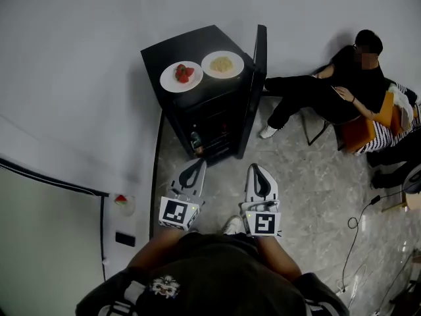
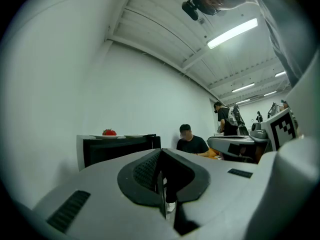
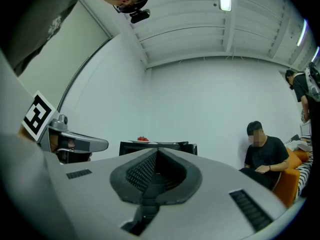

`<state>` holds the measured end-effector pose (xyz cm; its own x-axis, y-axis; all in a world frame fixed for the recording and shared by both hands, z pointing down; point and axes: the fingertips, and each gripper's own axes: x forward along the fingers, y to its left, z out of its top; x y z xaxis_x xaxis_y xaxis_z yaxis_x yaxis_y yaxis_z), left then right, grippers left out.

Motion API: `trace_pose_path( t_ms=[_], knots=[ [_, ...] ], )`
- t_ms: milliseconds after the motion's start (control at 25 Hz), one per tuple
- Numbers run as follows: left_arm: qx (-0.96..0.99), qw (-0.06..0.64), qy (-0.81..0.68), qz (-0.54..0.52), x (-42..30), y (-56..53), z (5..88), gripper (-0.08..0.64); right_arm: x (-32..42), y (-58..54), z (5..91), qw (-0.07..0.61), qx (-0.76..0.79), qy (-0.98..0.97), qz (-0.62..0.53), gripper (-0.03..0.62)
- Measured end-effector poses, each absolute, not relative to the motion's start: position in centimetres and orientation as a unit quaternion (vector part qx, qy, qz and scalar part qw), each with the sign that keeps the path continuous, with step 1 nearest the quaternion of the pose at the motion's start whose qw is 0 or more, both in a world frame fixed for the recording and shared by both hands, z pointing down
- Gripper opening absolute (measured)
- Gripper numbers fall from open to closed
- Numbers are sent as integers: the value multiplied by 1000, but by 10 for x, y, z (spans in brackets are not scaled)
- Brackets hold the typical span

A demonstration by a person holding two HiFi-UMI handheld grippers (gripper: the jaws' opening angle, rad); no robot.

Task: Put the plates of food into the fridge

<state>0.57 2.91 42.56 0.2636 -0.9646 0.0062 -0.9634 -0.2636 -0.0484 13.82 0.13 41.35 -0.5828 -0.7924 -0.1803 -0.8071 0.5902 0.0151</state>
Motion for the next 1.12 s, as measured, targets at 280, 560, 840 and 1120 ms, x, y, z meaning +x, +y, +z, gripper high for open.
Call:
trace_pose_path(
  t_ms=[280, 560, 840, 1120],
  knots=[
    [-769, 16, 639, 1, 1, 20, 413, 23, 127, -12, 402, 92, -412, 905, 49, 25],
    [-773, 6, 634, 16, -7, -4, 418, 23, 108, -35, 406, 90, -403, 909, 47, 25],
    [-781, 10, 625, 19, -23, -36, 422, 23, 83, -69, 408, 80, -402, 911, 51, 25],
    [-790, 7, 613, 29, -43, -72, 420, 23, 55, -103, 403, 77, -402, 911, 50, 25]
  ],
)
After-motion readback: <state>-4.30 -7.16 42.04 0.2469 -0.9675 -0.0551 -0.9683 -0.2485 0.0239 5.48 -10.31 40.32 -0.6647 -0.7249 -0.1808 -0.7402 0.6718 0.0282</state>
